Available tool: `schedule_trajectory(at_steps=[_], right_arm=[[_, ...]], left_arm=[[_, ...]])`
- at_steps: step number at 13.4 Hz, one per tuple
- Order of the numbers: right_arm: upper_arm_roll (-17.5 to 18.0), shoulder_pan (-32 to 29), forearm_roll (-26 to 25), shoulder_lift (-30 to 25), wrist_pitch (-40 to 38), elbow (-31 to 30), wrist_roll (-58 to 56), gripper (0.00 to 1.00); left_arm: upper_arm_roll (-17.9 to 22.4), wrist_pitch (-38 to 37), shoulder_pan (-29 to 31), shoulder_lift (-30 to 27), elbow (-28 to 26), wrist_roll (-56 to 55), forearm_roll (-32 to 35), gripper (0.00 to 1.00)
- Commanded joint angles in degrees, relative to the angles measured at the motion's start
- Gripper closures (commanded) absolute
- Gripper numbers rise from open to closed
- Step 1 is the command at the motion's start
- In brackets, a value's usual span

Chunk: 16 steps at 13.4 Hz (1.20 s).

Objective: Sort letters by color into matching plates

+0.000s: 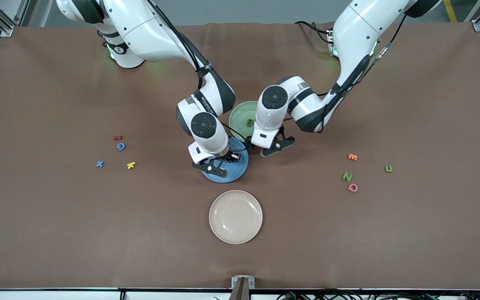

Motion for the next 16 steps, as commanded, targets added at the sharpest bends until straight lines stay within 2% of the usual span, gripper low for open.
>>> schedule_trajectory(at_steps=[1, 4, 5, 6, 7, 8, 11, 13, 16], right_arm=[[0.8, 0.5, 1.8, 3.2, 0.6, 3.8, 0.9, 0.82], [0.9, 0.6, 2.0, 3.9, 2.0, 3.9, 1.0, 0.79], [0.9, 0.6, 2.1, 3.8, 1.9, 3.9, 1.0, 0.67], [0.9, 0.6, 2.1, 3.5, 1.8, 3.9, 1.0, 0.15], [0.9, 0.5, 2.0, 3.1, 1.3, 3.9, 0.8, 0.0], [0.9, 0.3, 2.0, 2.0, 0.6, 3.7, 0.4, 0.0], [0.5, -1.4, 1.8, -4.3, -10.6, 3.4, -0.3, 0.0], [0.5, -5.2, 1.5, -9.0, -17.9, 2.2, -5.7, 0.0], [0.4, -10.3, 0.4, -16.6, -19.8, -6.3, -14.9, 0.0]], left_arm=[[0.4, -3.8, 2.6, -2.0, 2.1, -0.8, 4.1, 0.0], [0.3, -9.9, 5.8, -3.8, 4.9, 1.2, 4.3, 0.0], [0.2, -11.8, 7.3, -4.6, 5.7, 3.5, 4.3, 0.0], [0.2, -13.0, 9.0, -4.9, 6.7, 5.9, 4.2, 0.0], [0.2, -13.0, 10.3, -4.9, 6.8, 7.8, 4.3, 0.0], [0.2, -13.0, 11.7, -4.9, 6.8, 10.4, 4.2, 0.0], [0.2, -13.0, 16.8, -5.4, 6.7, 20.3, 4.3, 0.0], [0.2, -13.0, 20.0, -6.0, 6.7, 26.9, 4.3, 0.0], [0.2, -13.3, 24.4, -6.1, 5.9, 34.6, 4.2, 0.0]])
